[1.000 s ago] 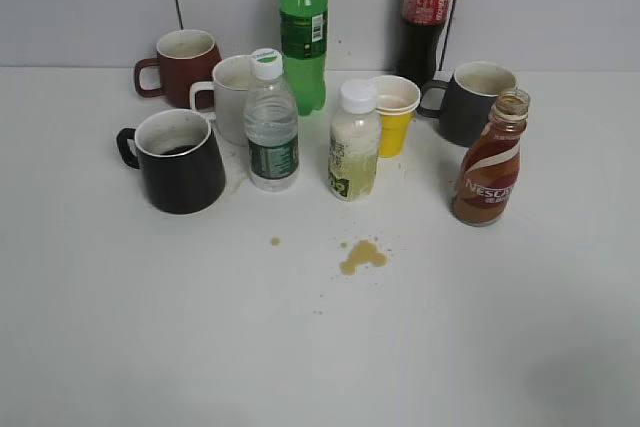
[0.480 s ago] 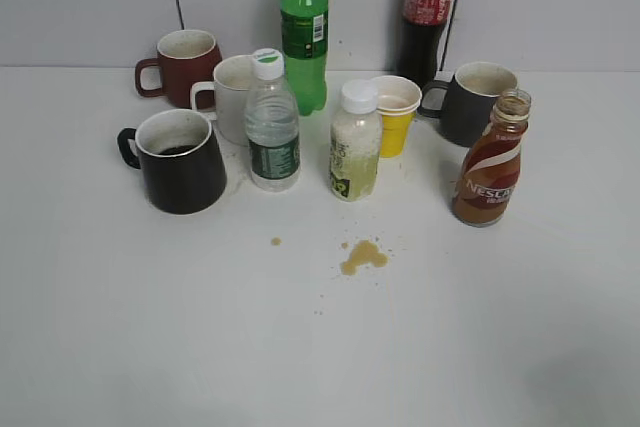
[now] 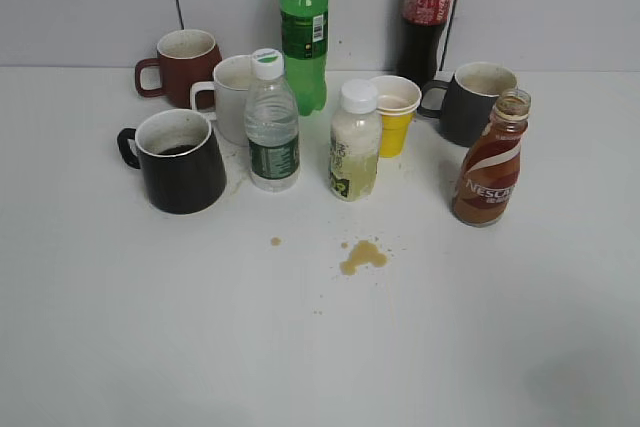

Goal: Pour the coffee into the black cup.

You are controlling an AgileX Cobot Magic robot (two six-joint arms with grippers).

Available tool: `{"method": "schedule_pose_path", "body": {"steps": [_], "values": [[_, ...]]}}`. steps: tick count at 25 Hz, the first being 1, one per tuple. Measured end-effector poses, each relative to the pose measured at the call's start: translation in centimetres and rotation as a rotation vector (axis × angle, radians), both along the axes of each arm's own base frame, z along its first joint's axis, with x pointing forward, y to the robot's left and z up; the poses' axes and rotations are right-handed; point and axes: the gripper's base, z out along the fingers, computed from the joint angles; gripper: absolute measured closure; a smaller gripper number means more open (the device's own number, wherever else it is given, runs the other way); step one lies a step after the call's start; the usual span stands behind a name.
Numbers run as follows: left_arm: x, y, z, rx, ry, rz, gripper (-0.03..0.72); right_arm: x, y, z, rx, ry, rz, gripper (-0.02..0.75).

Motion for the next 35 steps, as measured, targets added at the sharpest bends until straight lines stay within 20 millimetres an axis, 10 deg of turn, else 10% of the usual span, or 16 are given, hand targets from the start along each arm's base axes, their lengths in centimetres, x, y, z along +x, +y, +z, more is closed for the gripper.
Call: {"method": "schedule_pose_path", "body": {"steps": [16,35], "values": [[-4.3,1.1,0.4,-0.051,-0.276,0.193,0.447,-3.3,-1.2,0.4,0.038,-0.220,-0.301,0.146],[-4.4,1.1,0.4,-0.052,-0.279,0.194,0.447,-3.9,-1.3,0.3,0.045,-0.254,-0.303,0.155]]}}
